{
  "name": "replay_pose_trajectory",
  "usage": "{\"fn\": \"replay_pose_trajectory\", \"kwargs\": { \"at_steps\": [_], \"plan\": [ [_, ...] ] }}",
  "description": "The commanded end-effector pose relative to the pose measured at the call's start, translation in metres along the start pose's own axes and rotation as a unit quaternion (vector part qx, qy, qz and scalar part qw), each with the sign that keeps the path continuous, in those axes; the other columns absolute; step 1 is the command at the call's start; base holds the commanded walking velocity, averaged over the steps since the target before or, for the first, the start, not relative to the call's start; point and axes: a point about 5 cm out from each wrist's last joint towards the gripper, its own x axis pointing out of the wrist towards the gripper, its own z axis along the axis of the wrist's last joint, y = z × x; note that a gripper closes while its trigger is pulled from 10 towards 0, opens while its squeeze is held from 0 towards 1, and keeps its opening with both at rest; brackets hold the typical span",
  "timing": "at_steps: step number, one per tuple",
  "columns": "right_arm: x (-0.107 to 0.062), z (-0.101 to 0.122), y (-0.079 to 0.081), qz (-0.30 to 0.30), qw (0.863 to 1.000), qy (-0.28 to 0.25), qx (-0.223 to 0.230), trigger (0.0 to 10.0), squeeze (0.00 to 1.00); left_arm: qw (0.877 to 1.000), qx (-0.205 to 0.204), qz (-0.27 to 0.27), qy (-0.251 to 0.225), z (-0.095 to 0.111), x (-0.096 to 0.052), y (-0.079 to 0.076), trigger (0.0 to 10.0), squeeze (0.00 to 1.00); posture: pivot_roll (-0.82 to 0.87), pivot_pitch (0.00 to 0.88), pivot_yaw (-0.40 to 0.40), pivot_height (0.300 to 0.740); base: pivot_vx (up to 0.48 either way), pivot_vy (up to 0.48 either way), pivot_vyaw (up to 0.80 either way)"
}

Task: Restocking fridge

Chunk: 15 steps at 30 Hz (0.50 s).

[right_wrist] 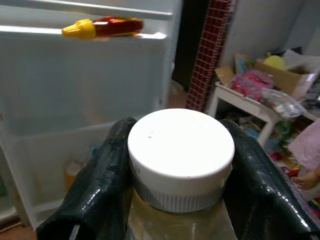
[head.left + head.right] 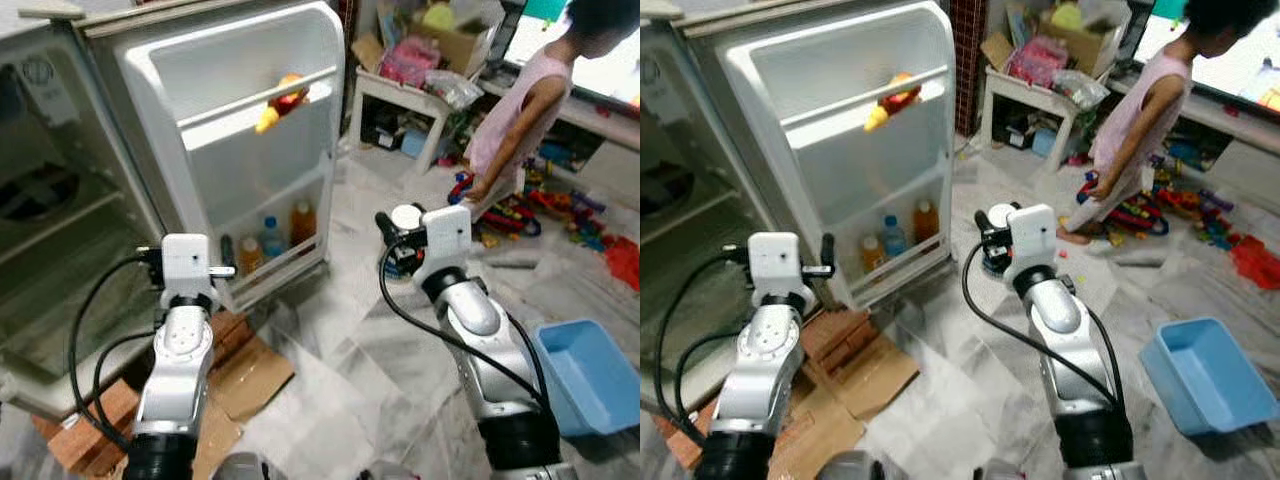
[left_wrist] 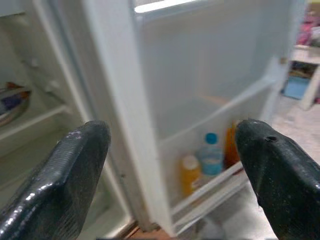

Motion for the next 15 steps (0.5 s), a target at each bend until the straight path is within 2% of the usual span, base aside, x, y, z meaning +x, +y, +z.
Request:
{"fn": "replay_pose_trajectory", "kwargs": {
  "at_steps": [1, 7, 10, 15],
  "plan": [
    [0.003, 0.008, -0.001, 0.001, 1.0, -0.017, -0.013, 10.0, 0.0, 1.0, 0.006, 0.009, -0.009, 0.005, 0.0, 0.005, 10.0, 0.0, 0.06, 0.0, -0.051, 0.74, 0.0, 0.0, 0.0],
    [0.007, 0.013, 0.003, 0.008, 0.999, -0.033, -0.017, 10.0, 0.0, 1.0, 0.004, 0.02, -0.001, 0.005, -0.005, 0.01, 10.0, 0.0, 0.07, 0.0, -0.045, 0.74, 0.0, 0.0, 0.8],
    [0.011, 0.016, 0.004, 0.01, 0.999, -0.038, -0.015, 10.0, 0.0, 0.999, 0.027, 0.028, 0.001, 0.005, -0.01, 0.01, 10.0, 0.0, 0.08, 0.0, -0.054, 0.74, 0.0, 0.0, 0.8],
    [0.015, 0.021, 0.008, 0.022, 0.999, -0.045, -0.015, 10.0, 0.0, 0.999, 0.032, 0.024, 0.002, 0.003, -0.012, 0.009, 10.0, 0.0, 0.07, 0.0, -0.061, 0.74, 0.0, 0.0, 0.8]
  ]
}}
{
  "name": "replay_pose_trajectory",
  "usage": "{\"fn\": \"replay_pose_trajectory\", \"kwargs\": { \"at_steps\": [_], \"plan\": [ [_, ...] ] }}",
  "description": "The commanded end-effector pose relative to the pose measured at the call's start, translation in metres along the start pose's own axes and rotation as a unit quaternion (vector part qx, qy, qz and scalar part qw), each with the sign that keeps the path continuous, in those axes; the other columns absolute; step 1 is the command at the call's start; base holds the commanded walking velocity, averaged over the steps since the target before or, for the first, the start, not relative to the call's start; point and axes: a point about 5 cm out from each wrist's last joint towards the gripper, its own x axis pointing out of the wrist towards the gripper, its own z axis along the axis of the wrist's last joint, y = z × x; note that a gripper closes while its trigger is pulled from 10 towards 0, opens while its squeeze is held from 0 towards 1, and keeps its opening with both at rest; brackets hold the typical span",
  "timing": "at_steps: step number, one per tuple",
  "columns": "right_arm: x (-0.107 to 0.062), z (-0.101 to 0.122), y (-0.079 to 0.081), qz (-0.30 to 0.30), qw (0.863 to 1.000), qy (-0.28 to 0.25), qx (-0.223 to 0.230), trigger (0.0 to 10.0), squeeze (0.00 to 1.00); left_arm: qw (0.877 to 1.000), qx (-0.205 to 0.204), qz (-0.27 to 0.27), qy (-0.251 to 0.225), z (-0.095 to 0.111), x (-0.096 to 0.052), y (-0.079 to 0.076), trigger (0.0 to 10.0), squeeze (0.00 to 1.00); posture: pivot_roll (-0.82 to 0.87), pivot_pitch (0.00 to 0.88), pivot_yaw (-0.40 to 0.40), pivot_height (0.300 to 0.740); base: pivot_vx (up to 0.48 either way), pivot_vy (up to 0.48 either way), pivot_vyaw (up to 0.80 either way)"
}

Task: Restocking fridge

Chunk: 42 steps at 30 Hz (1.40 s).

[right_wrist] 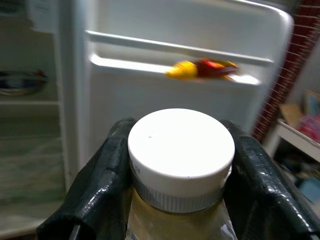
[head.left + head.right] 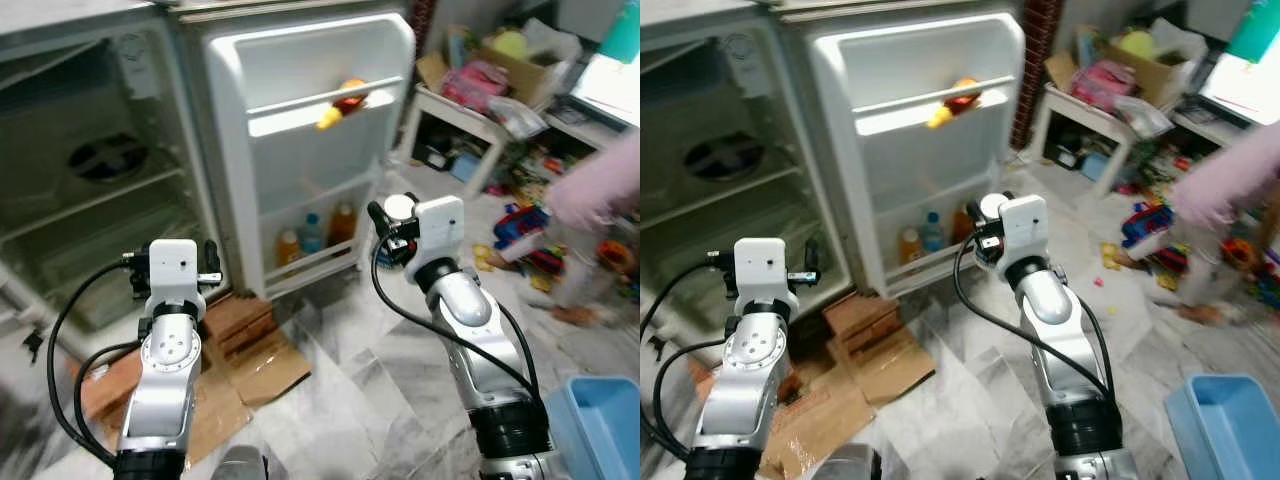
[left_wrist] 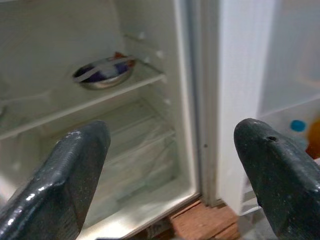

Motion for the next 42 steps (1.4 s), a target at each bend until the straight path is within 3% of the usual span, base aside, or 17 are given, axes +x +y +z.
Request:
{"fn": "replay_pose_trajectory", "kwargs": {
  "at_steps": [1, 8, 21, 29, 37, 42],
  "plan": [
    [0.002, 0.005, -0.001, 0.003, 1.0, -0.014, -0.005, 10.0, 0.0, 1.0, -0.001, -0.005, -0.007, 0.004, -0.001, -0.004, 10.0, 0.0, 0.07, 0.0, -0.062, 0.74, 0.0, 0.0, 0.8],
    [0.002, 0.006, 0.005, 0.017, 1.0, -0.018, 0.004, 10.0, 0.0, 1.0, -0.018, -0.004, -0.005, 0.006, 0.001, -0.002, 10.0, 0.0, 0.06, 0.0, -0.062, 0.74, 0.0, -0.325, 0.78],
    [0.008, 0.007, 0.01, 0.033, 0.999, -0.031, 0.021, 10.0, 0.0, 1.0, -0.022, 0.015, 0.005, 0.003, 0.003, 0.001, 10.0, 0.0, 0.07, 0.0, -0.063, 0.74, 0.0, -0.451, 0.0],
    [0.007, 0.01, 0.013, 0.054, 0.998, -0.043, 0.007, 10.0, 0.0, 0.998, -0.042, 0.042, 0.001, 0.003, 0.002, 0.007, 10.0, 0.0, 0.07, 0.0, -0.063, 0.74, 0.0, 0.0, 0.0],
    [0.006, 0.008, 0.02, 0.063, 0.997, -0.049, 0.006, 10.0, 0.0, 0.997, -0.058, 0.05, 0.025, -0.009, -0.007, 0.021, 10.0, 0.0, 0.07, 0.0, -0.057, 0.74, 0.0, 0.0, 0.77],
    [0.009, 0.014, 0.021, 0.069, 0.996, -0.062, 0.011, 10.0, 0.0, 0.996, -0.065, 0.057, 0.018, -0.006, -0.004, 0.021, 10.0, 0.0, 0.07, 0.0, -0.059, 0.74, 0.0, 0.0, 0.8]
  ]
}}
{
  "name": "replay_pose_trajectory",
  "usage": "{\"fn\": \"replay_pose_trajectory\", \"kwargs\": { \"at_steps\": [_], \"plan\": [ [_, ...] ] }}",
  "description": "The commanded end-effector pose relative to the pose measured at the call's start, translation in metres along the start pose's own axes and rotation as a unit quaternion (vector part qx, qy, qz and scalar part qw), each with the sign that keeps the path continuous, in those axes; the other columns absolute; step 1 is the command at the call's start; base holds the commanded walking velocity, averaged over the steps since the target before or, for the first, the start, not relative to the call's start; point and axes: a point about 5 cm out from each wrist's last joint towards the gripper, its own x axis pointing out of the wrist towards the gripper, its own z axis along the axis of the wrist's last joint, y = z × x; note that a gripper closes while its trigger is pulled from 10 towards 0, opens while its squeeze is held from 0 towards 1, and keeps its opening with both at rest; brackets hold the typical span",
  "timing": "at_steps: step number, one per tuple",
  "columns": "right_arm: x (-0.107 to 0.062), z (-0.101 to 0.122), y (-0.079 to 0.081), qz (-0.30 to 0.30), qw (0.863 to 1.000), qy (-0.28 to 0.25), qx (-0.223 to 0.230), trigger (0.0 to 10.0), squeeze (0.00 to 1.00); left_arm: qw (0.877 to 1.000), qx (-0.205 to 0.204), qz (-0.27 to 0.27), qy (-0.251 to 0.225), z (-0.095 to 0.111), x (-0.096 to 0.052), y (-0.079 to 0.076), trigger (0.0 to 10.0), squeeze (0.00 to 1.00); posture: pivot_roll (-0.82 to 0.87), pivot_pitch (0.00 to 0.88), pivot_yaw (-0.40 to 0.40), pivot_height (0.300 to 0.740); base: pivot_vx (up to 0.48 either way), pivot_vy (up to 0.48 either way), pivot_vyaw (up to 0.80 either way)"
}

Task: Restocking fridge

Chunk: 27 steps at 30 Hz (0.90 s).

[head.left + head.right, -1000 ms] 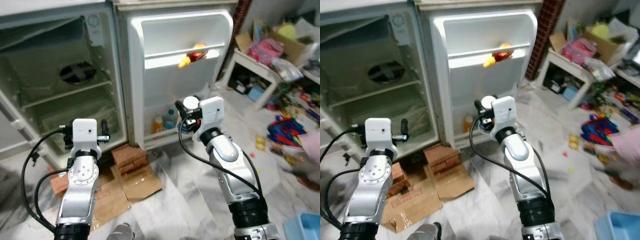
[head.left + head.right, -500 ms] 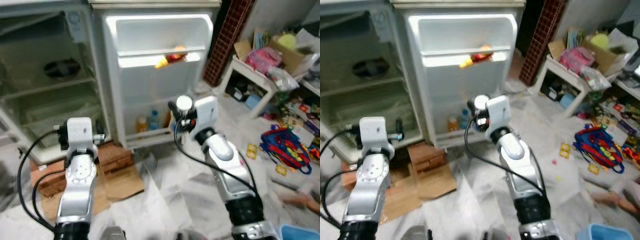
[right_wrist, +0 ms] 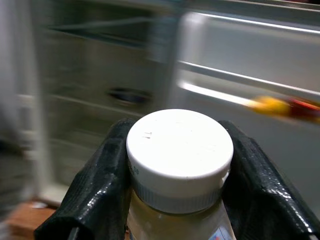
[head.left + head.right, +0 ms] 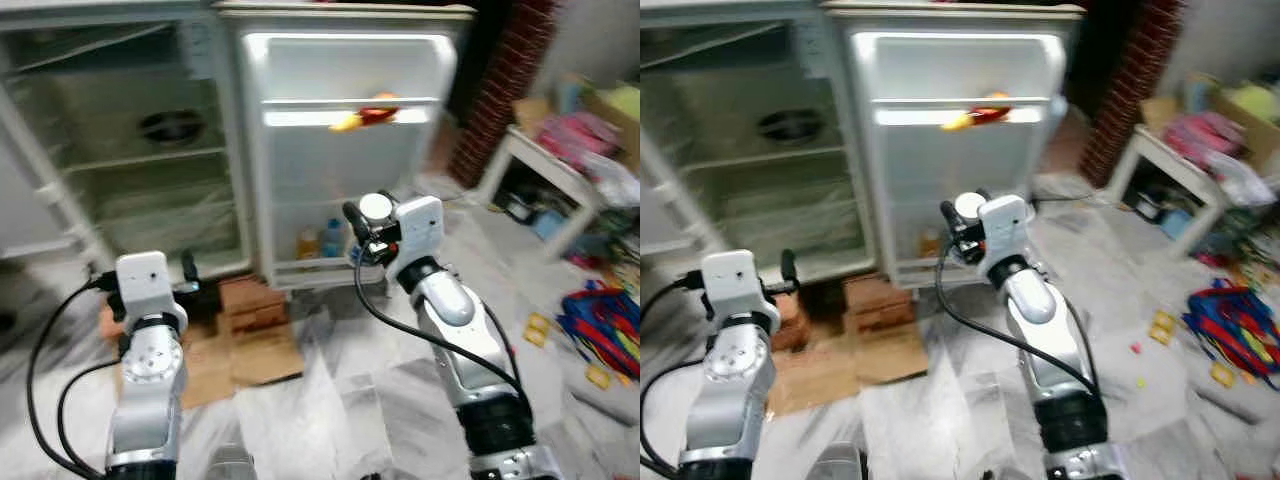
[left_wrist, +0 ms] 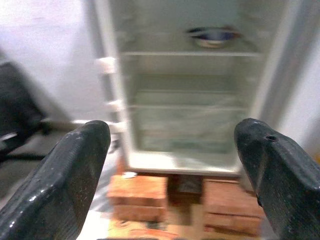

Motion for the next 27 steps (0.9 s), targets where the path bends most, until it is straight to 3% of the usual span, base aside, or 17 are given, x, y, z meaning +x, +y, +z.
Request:
{"fn": "replay_pose_trajectory", "kwargs": {
  "at_steps": [1, 5, 12, 20, 27],
  "plan": [
    [0.005, 0.015, -0.004, 0.002, 0.999, -0.034, -0.009, 10.0, 0.0, 1.0, -0.001, -0.002, -0.014, 0.007, 0.003, -0.004, 10.0, 0.0, 0.07, 0.0, -0.06, 0.74, 0.0, 0.0, 0.8],
    [0.006, 0.018, -0.005, 0.002, 0.999, -0.041, -0.006, 10.0, 0.0, 1.0, -0.005, -0.006, -0.02, 0.009, 0.004, -0.006, 10.0, 0.0, 0.07, 0.0, -0.06, 0.74, 0.149, 0.0, 0.2],
    [0.011, 0.026, -0.005, 0.011, 0.998, -0.056, -0.018, 10.0, 0.0, 1.0, -0.01, -0.004, -0.018, 0.009, 0.004, -0.006, 10.0, 0.0, 0.07, 0.0, -0.058, 0.74, 0.467, 0.0, 0.0],
    [0.017, 0.032, 0.008, 0.052, 0.995, -0.075, -0.047, 10.0, 0.0, 1.0, -0.013, -0.003, -0.018, 0.009, 0.004, -0.008, 10.0, 0.0, 0.07, 0.0, -0.059, 0.74, 0.48, 0.0, 0.0],
    [0.017, 0.034, 0.013, 0.059, 0.994, -0.08, -0.045, 10.0, 0.0, 1.0, -0.014, -0.003, -0.018, 0.009, 0.004, -0.009, 10.0, 0.0, 0.07, 0.0, -0.06, 0.74, 0.478, 0.0, 0.0]
  ]
}}
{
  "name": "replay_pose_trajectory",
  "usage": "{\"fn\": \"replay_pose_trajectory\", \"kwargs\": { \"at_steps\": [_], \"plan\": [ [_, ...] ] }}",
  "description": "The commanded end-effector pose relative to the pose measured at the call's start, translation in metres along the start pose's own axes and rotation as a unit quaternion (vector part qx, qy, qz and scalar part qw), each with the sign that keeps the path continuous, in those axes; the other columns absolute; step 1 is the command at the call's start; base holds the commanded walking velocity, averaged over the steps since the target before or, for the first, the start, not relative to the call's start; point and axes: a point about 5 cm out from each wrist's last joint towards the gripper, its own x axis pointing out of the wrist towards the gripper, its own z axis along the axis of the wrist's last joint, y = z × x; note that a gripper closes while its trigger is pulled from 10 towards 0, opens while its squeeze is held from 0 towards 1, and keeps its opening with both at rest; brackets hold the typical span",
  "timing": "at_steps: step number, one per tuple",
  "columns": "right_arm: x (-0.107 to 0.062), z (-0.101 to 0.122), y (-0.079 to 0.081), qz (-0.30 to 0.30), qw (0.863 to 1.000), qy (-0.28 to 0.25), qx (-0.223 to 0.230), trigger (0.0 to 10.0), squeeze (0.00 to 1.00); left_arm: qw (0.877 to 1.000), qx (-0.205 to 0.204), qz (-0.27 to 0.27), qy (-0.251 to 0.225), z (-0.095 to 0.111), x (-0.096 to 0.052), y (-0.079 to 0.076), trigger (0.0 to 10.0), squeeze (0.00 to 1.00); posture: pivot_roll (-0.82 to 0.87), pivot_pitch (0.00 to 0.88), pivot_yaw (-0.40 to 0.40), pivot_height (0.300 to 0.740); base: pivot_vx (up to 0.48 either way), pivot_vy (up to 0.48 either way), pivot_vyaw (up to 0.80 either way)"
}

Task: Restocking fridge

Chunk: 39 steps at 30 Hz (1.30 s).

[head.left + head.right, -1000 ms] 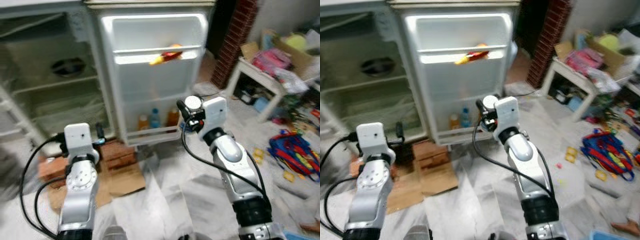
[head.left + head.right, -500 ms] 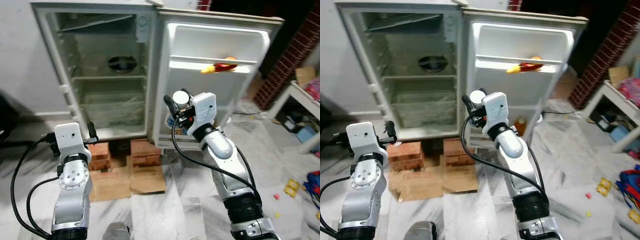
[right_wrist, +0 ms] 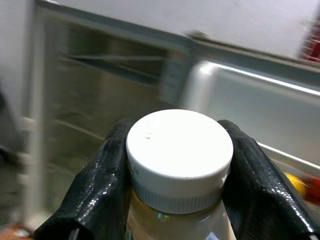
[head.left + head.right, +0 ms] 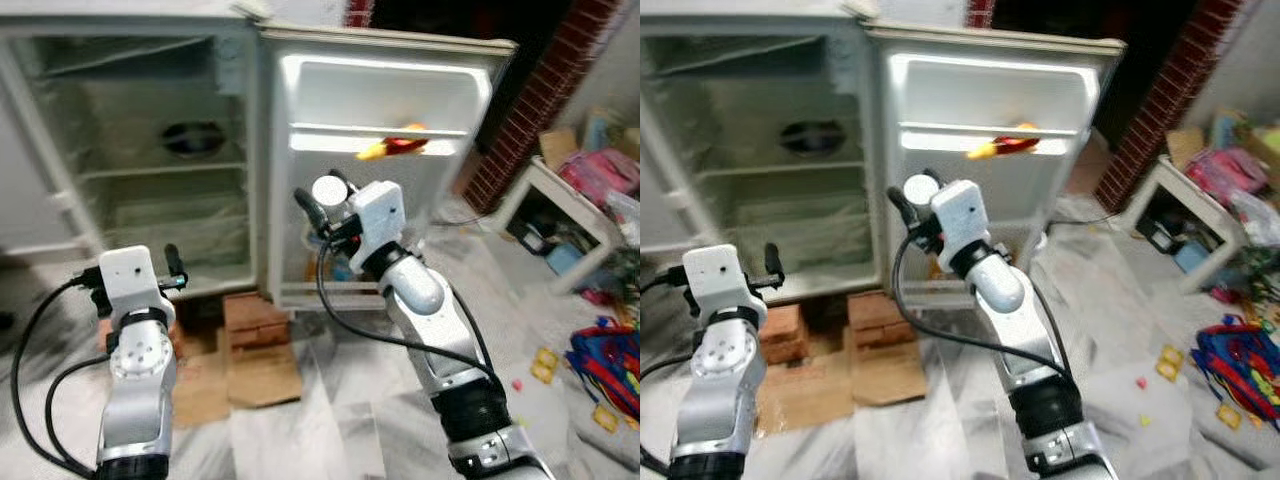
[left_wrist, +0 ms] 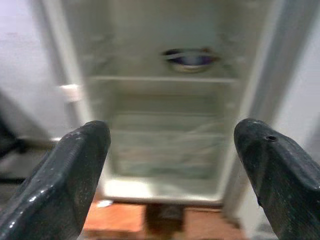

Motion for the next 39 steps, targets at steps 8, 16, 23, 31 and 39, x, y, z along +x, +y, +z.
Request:
{"fn": "replay_pose_trajectory", "kwargs": {
  "at_steps": [8, 16, 23, 31, 39],
  "plan": [
    [0.005, 0.015, -0.005, 0.004, 0.999, -0.033, -0.025, 10.0, 0.0, 1.0, 0.001, 0.027, 0.009, -0.001, -0.001, 0.003, 10.0, 0.0, 0.06, 0.0, -0.063, 0.74, 0.354, 0.238, 0.0],
    [0.006, 0.016, -0.003, 0.011, 0.999, -0.039, -0.03, 10.0, 0.0, 1.0, 0.0, 0.019, -0.003, 0.001, 0.0, 0.002, 10.0, 0.0, 0.07, 0.0, -0.066, 0.74, 0.131, 0.201, 0.0],
    [0.007, 0.019, -0.001, 0.013, 0.998, -0.044, -0.033, 10.0, 0.0, 1.0, -0.011, 0.007, -0.006, 0.003, -0.001, -0.003, 10.0, 0.0, 0.07, 0.0, -0.063, 0.74, 0.0, 0.0, 0.0],
    [0.007, 0.026, -0.001, 0.026, 0.997, -0.054, -0.039, 10.0, 0.0, 1.0, -0.011, -0.002, -0.011, 0.004, -0.001, -0.006, 10.0, 0.0, 0.07, 0.0, -0.06, 0.74, 0.0, 0.0, 0.0],
    [-0.011, 0.017, -0.003, 0.102, 0.995, -0.006, -0.022, 10.0, 0.0, 1.0, -0.013, -0.008, -0.009, 0.004, -0.001, -0.008, 10.0, 0.0, 0.06, 0.0, -0.057, 0.74, 0.0, 0.0, 0.0]
  ]
}}
